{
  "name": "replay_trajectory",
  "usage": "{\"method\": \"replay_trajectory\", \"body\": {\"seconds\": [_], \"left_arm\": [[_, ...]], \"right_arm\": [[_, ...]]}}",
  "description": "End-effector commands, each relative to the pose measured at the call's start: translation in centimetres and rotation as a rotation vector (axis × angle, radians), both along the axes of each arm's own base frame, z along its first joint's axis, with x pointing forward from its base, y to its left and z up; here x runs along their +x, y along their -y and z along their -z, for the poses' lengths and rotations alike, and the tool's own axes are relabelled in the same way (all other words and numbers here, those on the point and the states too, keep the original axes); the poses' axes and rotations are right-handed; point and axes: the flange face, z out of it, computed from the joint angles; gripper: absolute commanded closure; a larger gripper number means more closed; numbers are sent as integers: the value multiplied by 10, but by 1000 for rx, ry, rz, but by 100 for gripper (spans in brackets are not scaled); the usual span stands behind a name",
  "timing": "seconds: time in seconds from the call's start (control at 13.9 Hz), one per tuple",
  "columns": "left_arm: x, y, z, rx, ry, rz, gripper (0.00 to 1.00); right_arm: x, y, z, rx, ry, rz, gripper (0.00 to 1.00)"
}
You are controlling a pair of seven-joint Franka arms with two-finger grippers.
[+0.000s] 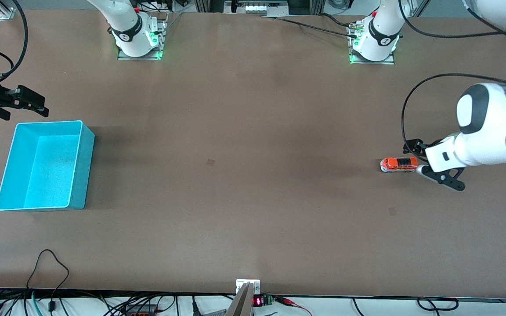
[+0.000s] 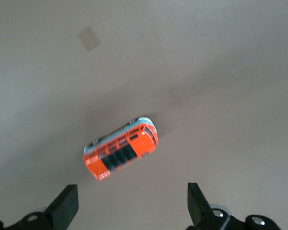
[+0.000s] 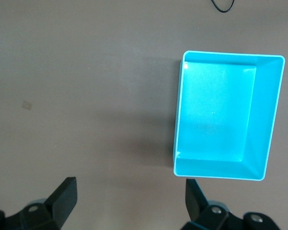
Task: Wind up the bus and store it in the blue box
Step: 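Lower the left gripper and close it on the orange bus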
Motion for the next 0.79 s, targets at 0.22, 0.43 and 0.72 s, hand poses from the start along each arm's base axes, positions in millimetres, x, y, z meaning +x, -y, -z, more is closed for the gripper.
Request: {"method": "replay_trajectory", "body": {"seconds": [0.22, 0.43, 0.72], "left_arm": [[-19, -16, 45, -83, -14, 243, 0], [-19, -15, 46, -142, -1, 490, 0], [-22, -17, 65, -166, 107, 837, 0]], "right_arm": [[0, 1, -3, 19, 2, -6, 0], [0, 1, -4, 19, 3, -6, 0], [0, 1, -3, 19, 2, -6, 0]]}}
